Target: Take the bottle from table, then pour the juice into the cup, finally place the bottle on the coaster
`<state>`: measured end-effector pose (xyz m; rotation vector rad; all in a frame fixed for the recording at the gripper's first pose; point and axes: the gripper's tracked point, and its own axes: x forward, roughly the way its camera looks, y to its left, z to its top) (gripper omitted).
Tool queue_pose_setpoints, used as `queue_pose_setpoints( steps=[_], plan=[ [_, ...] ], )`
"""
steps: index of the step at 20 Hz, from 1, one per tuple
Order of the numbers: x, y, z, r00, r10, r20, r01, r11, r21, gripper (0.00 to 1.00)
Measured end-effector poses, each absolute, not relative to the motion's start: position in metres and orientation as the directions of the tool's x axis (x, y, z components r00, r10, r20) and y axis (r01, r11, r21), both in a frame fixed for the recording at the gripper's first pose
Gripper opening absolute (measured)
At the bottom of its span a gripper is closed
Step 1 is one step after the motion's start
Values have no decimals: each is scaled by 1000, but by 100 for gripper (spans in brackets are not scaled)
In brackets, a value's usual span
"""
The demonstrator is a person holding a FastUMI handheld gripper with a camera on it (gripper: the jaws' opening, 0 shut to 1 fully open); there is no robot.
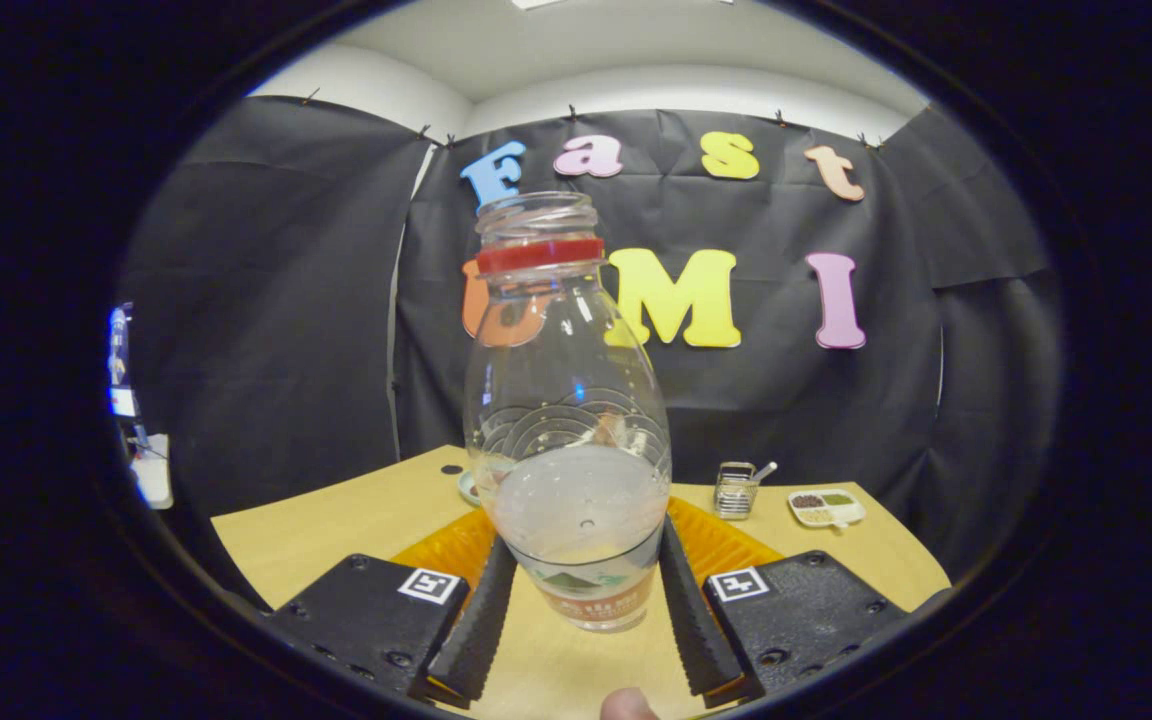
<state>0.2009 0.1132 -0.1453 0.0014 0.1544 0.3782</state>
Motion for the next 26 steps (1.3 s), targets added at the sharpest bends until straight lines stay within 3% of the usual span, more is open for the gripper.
queue_pose_setpoints(
  steps=[12, 18, 26],
  plan=[
    [296, 125, -242, 888, 391, -240, -380, 920, 93, 77],
    [308, 128, -301, 873, 369, -318, -365, 928, 76, 78],
    [318, 127, -325, 863, 361, -353, -361, 930, 68, 80]
  ],
)
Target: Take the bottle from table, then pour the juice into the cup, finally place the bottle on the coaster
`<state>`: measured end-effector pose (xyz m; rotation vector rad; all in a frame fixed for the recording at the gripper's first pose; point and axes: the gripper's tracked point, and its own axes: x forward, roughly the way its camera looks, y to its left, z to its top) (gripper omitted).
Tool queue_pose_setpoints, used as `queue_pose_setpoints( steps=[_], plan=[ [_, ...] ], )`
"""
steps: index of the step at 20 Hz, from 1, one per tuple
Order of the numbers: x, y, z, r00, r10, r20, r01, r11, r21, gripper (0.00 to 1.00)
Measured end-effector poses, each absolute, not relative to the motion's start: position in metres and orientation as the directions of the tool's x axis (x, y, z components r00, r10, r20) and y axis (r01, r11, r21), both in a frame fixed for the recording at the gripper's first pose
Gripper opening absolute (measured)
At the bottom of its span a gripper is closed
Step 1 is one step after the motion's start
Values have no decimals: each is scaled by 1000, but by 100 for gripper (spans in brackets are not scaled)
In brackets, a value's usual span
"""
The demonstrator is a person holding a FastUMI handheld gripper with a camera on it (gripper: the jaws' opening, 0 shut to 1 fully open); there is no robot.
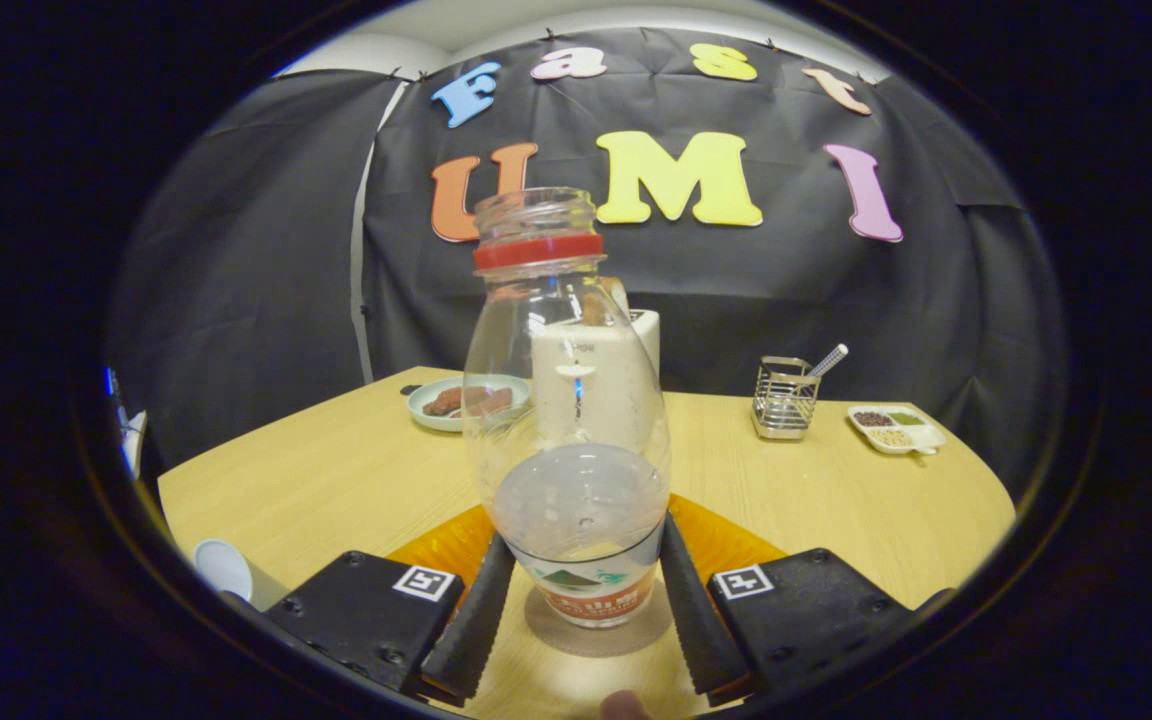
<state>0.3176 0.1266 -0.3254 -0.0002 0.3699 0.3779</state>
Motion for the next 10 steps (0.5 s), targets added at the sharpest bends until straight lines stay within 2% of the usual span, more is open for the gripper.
queue_pose_setpoints(
  steps=[7, 10],
  plan=[
    [318, 125, -331, 869, 351, -349, -349, 934, 70, 84],
    [316, 122, -336, 870, 337, -358, -330, 940, 83, 93]
  ],
)
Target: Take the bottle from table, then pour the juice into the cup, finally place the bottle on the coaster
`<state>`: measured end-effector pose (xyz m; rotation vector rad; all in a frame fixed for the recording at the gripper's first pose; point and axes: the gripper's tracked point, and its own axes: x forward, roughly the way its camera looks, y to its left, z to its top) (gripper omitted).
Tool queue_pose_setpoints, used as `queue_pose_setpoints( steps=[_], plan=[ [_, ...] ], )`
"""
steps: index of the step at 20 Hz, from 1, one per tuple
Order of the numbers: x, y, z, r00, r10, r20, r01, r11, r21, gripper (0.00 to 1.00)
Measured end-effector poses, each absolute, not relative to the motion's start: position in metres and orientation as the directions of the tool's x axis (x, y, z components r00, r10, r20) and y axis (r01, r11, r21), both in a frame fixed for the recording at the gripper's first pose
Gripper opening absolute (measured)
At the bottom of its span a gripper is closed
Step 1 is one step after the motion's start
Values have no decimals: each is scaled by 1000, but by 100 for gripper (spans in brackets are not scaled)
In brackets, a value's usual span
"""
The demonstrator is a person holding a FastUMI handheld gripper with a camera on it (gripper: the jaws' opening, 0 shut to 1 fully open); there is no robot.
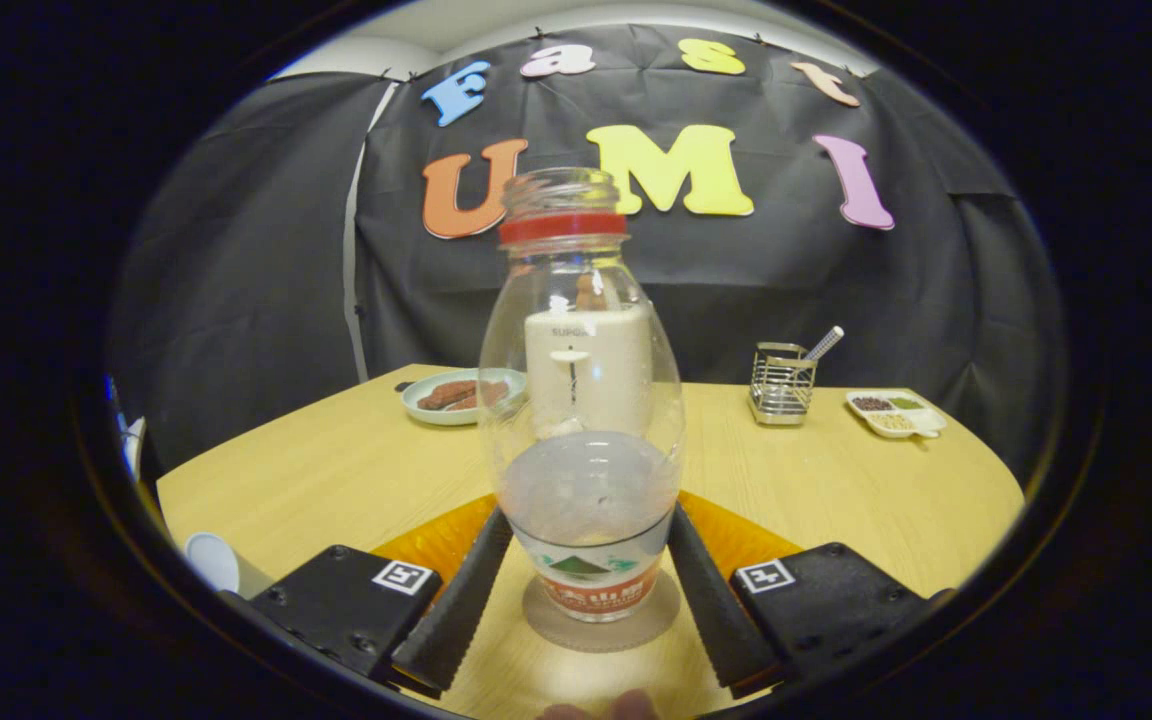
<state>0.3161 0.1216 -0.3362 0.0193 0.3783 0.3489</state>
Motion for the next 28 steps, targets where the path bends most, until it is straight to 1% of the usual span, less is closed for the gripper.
queue_pose_setpoints(
  steps=[1, 3, 6, 9, 11, 17, 20, 24, 28],
  plan=[
    [316, 119, -337, 873, 330, -358, -322, 943, 86, 97],
    [315, 118, -334, 878, 322, -354, -311, 946, 89, 99],
    [311, 113, -322, 892, 303, -336, -292, 953, 82, 100],
    [303, 107, -299, 910, 297, -290, -271, 954, 127, 100],
    [296, 105, -283, 912, 297, -283, -264, 953, 149, 100],
    [257, 91, -203, 937, 304, -174, -279, 948, 155, 100],
    [227, 69, -164, 957, 256, -139, -239, 963, 129, 100],
    [188, 34, -93, 984, 171, -49, -167, 982, 87, 100],
    [154, 3, -42, 994, 104, -30, -101, 991, 85, 100]
  ],
)
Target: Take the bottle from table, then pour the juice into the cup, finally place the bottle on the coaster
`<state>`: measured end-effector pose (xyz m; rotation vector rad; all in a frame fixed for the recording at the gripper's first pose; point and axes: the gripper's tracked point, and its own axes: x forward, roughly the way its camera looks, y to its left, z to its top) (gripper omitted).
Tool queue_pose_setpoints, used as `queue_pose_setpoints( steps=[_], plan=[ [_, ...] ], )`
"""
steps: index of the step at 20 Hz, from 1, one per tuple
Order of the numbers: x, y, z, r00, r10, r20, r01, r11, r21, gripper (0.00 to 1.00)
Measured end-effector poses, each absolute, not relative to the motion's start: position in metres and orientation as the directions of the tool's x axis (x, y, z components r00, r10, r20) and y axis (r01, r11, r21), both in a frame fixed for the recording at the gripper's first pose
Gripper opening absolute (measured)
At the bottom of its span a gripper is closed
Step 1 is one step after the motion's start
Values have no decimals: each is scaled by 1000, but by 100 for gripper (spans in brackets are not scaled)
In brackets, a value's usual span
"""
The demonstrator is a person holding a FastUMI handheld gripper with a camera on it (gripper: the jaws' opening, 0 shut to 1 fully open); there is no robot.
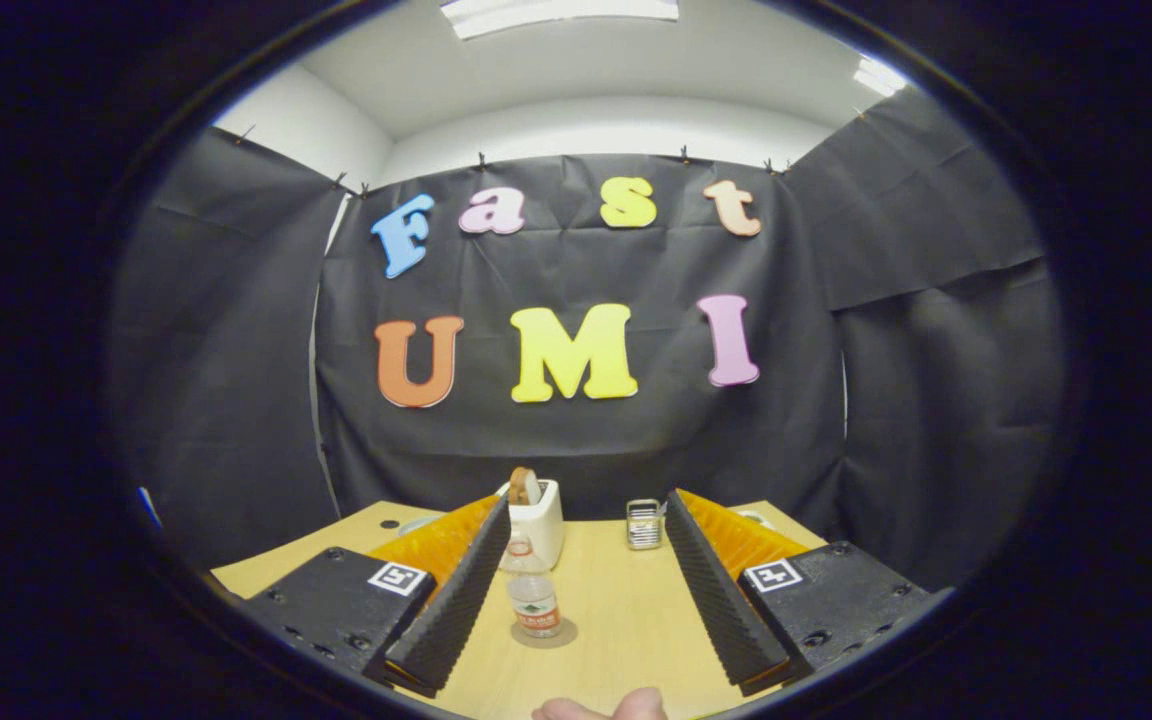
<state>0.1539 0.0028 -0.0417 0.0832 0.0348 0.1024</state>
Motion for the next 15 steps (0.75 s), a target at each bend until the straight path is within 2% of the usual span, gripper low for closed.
queue_pose_setpoints(
  steps=[4, 9, 15],
  plan=[
    [121, -4, -13, 996, 85, -17, -83, 994, 70, 100],
    [81, 6, -10, 991, 129, -40, -125, 988, 92, 100],
    [43, -5, 0, 995, 97, -34, -94, 991, 98, 100]
  ],
)
